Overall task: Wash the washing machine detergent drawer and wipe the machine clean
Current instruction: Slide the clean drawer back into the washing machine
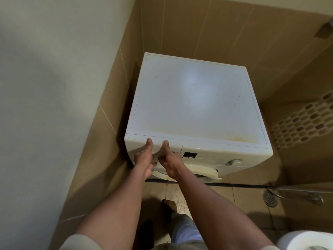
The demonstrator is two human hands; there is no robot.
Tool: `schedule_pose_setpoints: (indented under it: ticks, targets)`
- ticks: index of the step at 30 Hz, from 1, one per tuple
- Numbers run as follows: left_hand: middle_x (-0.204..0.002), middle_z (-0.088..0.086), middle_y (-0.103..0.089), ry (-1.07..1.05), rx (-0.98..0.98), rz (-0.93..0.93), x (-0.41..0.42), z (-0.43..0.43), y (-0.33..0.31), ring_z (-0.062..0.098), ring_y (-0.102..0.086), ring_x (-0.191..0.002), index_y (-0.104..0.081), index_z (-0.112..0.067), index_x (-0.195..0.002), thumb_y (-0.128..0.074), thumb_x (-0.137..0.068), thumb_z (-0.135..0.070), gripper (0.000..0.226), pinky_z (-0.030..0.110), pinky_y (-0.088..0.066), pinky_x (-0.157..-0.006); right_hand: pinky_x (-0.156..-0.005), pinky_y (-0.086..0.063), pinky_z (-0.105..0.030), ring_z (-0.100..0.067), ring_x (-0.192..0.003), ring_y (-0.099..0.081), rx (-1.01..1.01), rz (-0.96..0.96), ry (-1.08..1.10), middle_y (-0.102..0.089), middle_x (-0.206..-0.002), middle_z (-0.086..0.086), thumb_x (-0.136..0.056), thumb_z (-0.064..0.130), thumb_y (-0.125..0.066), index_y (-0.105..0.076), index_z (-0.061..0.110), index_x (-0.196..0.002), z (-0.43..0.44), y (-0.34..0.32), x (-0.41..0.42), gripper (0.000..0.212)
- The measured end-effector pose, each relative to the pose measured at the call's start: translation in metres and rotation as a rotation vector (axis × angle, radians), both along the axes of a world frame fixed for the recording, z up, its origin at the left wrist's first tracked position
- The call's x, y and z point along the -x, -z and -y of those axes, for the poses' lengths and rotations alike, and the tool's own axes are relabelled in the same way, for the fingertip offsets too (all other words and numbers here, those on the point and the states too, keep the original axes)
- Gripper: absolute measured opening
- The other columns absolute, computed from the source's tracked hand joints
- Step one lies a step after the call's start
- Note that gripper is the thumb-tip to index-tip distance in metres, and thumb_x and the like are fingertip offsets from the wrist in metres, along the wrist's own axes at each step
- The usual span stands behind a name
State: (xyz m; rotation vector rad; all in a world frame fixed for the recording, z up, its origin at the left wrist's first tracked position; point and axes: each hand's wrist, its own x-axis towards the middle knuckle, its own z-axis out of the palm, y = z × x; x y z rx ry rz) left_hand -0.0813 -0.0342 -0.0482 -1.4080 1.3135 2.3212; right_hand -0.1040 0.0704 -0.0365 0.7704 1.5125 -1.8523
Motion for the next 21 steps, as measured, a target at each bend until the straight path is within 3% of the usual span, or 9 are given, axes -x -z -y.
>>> schedule_pose_setpoints:
  ticks: [2,5,8,10,14,18,21]
  targets:
    - [-0.13,0.006,-0.06,0.166,0.232,0.059,-0.009,0.0,-0.011,0.028,-0.057,-0.119,-0.054,-0.017,-0.129,-0.066,-0.084,-0.063,0.065,0.047,-0.049,-0.103,-0.065,-0.056,-0.033,-0.021,-0.065,-0.06,-0.194,-0.061,-0.134,-0.062,-0.076,-0.009,-0.084,0.069,-0.057,-0.062,0.002,-0.088,-0.002,-0.007,-0.005,0.066]
    - [-0.127,0.01,-0.062,0.55,0.779,0.08,-0.028,0.002,-0.03,0.027,-0.059,-0.11,-0.057,-0.009,-0.131,-0.053,-0.097,-0.052,0.054,0.037,-0.051,-0.088,-0.063,-0.058,-0.039,-0.022,-0.065,-0.066,-0.674,-0.392,-0.411,-0.067,-0.067,-0.004,-0.09,0.072,-0.04,-0.066,0.014,-0.07,-0.011,-0.025,-0.015,0.066]
    - [-0.125,0.007,-0.059,0.879,1.337,-0.078,-0.043,-0.001,-0.049,0.023,-0.05,-0.118,-0.056,-0.012,-0.129,-0.048,-0.102,-0.036,0.038,0.039,-0.048,-0.097,-0.062,-0.049,-0.033,-0.021,-0.063,-0.06,-1.007,-0.674,-0.647,-0.062,-0.063,-0.001,-0.095,0.064,-0.035,-0.063,0.016,-0.066,-0.022,-0.05,-0.029,0.062]
    - [-0.12,0.005,-0.058,0.966,1.55,-0.21,-0.048,-0.009,-0.067,0.02,-0.049,-0.114,-0.055,-0.013,-0.128,-0.044,-0.102,-0.031,0.033,0.036,-0.047,-0.095,-0.064,-0.048,-0.034,-0.025,-0.07,-0.06,-1.127,-0.758,-0.685,-0.065,-0.073,-0.003,-0.097,0.056,-0.035,-0.065,0.013,-0.076,-0.033,-0.07,-0.04,0.056]
    - [-0.117,0.006,-0.06,1.032,1.773,-0.461,-0.044,-0.041,-0.11,0.023,-0.052,-0.109,-0.057,-0.011,-0.124,-0.051,-0.097,-0.026,0.031,0.038,-0.048,-0.091,-0.058,-0.036,-0.033,-0.028,-0.071,-0.06,-1.317,-0.846,-0.623,-0.056,-0.07,-0.003,-0.099,0.048,-0.036,-0.06,0.013,-0.078,-0.073,-0.111,-0.057,0.048]
    - [-0.112,0.01,-0.065,1.047,1.876,-0.743,-0.033,-0.098,-0.158,0.027,-0.058,-0.106,-0.063,-0.008,-0.117,-0.059,-0.091,-0.023,0.03,0.041,-0.05,-0.087,-0.063,-0.045,-0.035,-0.028,-0.077,-0.065,-1.477,-0.889,-0.495,-0.067,-0.082,-0.006,-0.101,0.048,-0.036,-0.065,0.013,-0.091,-0.142,-0.159,-0.069,0.046]
    - [-0.11,0.01,-0.067,1.057,1.938,-0.969,-0.027,-0.156,-0.197,0.028,-0.061,-0.102,-0.065,-0.009,-0.113,-0.063,-0.088,-0.022,0.029,0.041,-0.054,-0.084,-0.063,-0.04,-0.033,-0.029,-0.081,-0.066,-1.596,-0.909,-0.361,-0.069,-0.087,-0.008,-0.1,0.047,-0.038,-0.065,0.014,-0.091,-0.207,-0.204,-0.084,0.044]
